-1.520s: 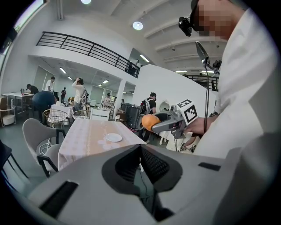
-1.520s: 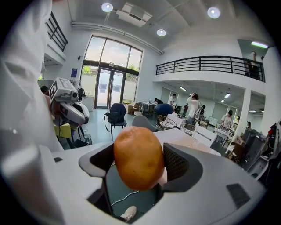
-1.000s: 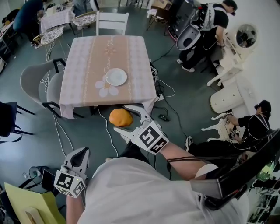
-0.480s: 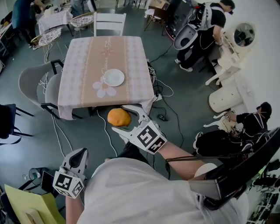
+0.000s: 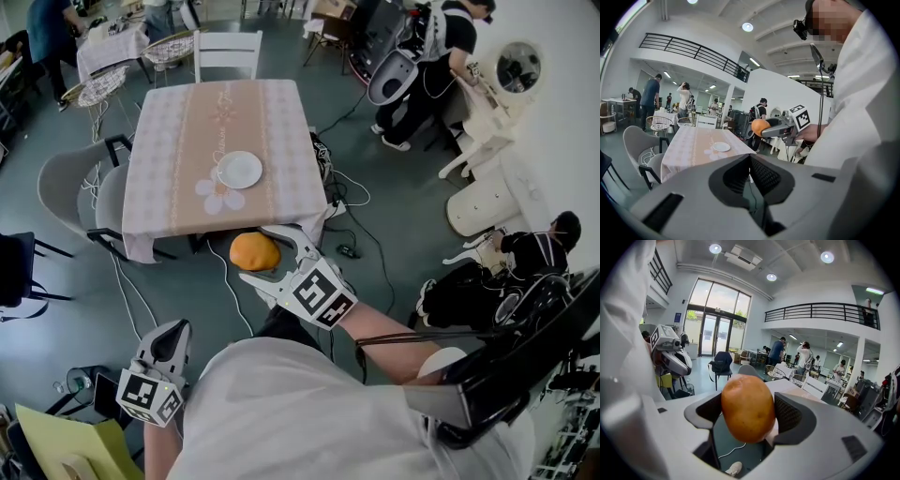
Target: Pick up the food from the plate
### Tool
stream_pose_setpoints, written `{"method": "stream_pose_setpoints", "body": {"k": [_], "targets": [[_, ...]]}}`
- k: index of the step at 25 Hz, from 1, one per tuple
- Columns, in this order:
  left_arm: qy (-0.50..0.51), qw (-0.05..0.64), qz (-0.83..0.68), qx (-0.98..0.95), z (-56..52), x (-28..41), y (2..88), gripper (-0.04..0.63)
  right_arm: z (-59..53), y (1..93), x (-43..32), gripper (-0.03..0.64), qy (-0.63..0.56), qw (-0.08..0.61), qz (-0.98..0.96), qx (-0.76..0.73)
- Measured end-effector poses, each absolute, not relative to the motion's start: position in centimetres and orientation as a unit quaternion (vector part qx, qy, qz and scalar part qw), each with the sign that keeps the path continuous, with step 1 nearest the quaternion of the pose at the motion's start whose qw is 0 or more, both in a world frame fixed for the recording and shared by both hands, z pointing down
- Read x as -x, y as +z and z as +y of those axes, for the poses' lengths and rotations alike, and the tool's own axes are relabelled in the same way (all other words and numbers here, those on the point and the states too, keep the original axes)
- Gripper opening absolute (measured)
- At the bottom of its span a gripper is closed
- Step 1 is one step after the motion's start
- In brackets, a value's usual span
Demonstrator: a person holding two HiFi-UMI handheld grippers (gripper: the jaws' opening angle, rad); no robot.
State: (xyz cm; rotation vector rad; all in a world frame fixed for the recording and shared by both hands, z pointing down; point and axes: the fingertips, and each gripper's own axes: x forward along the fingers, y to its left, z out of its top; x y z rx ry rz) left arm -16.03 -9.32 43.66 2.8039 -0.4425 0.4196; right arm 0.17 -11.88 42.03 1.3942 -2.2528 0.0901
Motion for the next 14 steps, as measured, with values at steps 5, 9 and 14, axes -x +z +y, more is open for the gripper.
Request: {"method": "stream_pose_setpoints", "body": {"k": [5,9,14], "targets": [[0.146,0.138,-0.149,-0.968,-9.6,15.4,43.8,0.009,-12.0,42.2,-0.6,0.356,0.037,0.243,-0.824,-0.511],[0.146,0.14,-0.147,-0.968,-10.0,14.9,43.9,0.009,-12.2,42.4,-1.2,0.356,0.039,0.242,-0.822,-0.514],[0.147,0.141,-0.145,-0.968,-10.4,14.1,44.1,0.009,-12.5,42.7,-1.8,0.356,0.042,0.243,-0.822,-0.514]]}}
